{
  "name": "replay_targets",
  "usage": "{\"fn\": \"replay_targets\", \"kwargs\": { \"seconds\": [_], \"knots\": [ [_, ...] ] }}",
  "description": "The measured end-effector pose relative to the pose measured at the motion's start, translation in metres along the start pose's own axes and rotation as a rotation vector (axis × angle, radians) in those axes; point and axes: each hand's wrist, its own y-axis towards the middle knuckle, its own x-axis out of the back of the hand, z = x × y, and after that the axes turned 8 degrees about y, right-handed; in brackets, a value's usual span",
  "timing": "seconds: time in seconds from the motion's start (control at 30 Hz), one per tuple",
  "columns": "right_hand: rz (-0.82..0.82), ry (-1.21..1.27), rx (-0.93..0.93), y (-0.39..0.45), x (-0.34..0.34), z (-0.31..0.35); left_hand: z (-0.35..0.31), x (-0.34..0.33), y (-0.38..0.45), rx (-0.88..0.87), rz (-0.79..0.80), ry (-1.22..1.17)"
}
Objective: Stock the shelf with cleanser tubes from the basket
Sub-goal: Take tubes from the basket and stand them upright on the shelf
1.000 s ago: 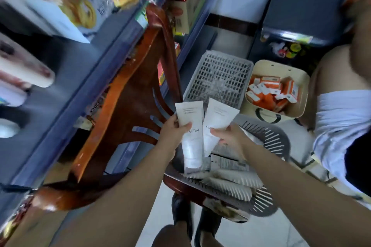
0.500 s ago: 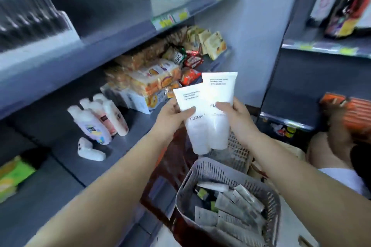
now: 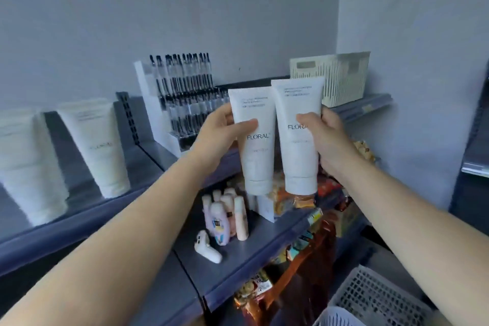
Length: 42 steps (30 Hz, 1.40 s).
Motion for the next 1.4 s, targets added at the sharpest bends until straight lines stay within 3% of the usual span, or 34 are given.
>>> {"fn": "replay_targets", "kwargs": {
  "seconds": [0.37, 0.7, 0.97, 1.13, 1.4],
  "knots": [
    [0.304, 0.213, 0.083, 0.029, -0.165, 0.044, -0.081, 0.165, -0.013, -0.123, -0.205, 0.209],
    [0.429, 0.385, 0.113, 0.057, -0.307, 0.065, -0.117, 0.290, -0.015, -0.218, -0.351, 0.246],
    [0.439, 0.333, 0.106, 0.097, -0.357, 0.047, -0.108, 0.358, -0.003, -0.205, -0.429, 0.295],
    [0.528, 0.255, 0.078, 0.130, -0.373, 0.031, -0.093, 0.381, 0.009, -0.152, -0.488, 0.303],
    [0.719, 0.028, -0.104, 0.175, -0.396, -0.021, -0.051, 0.407, 0.029, 0.124, -0.514, 0.375]
  ]
}}
